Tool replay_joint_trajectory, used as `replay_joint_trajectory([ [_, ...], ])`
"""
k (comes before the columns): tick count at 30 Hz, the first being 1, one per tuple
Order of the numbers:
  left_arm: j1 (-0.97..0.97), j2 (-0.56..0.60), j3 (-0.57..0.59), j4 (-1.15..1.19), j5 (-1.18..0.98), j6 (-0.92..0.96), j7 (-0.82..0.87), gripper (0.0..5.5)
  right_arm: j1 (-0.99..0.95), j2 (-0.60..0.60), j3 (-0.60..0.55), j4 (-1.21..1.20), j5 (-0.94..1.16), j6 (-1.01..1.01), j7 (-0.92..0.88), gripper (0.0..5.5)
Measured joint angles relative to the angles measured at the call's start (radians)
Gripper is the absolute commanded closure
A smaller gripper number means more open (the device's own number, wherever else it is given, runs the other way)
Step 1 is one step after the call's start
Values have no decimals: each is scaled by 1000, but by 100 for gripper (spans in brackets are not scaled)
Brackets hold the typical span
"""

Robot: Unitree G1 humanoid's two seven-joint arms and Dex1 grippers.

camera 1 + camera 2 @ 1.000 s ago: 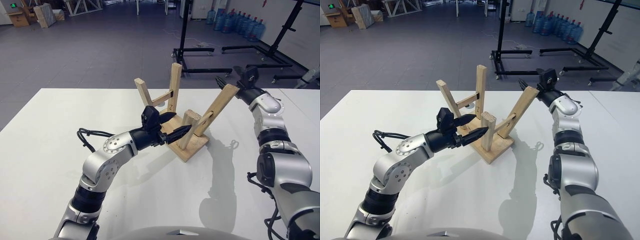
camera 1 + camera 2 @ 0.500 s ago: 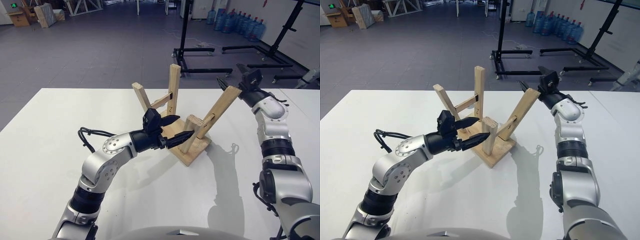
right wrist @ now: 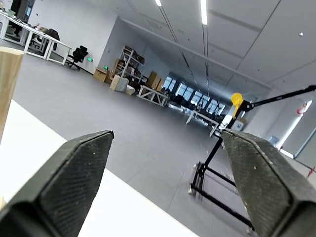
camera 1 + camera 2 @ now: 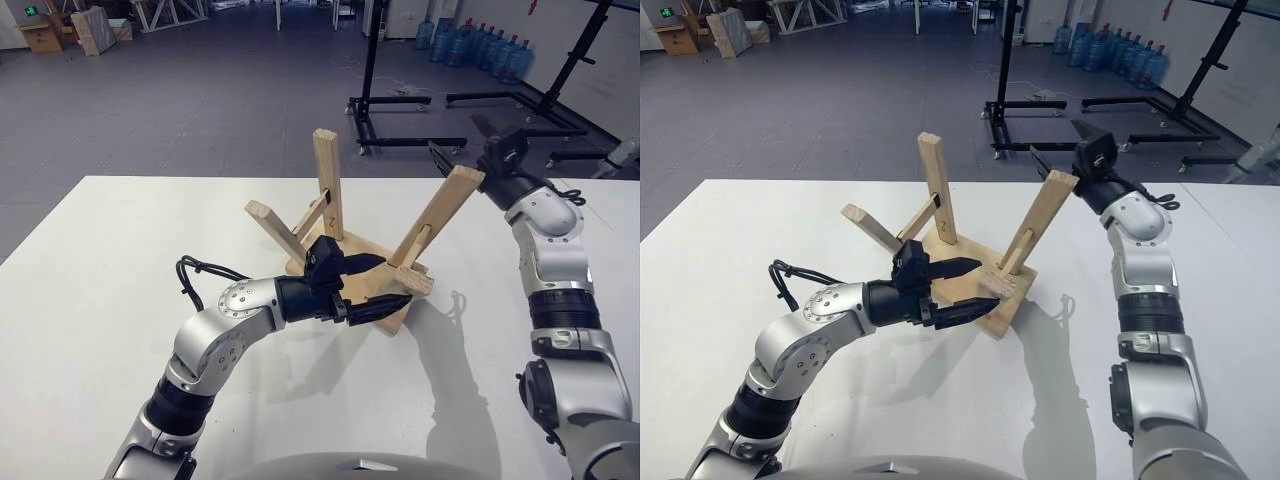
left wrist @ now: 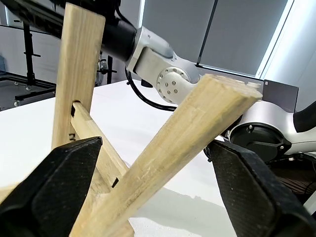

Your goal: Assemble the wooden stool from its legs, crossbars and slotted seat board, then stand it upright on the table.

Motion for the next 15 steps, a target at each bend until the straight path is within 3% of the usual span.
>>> replay_joint_trajectory([
  [15,0,45,19,-21,-67,-4,-37,161,128,-9,8,-146,-9,117,-26,148],
])
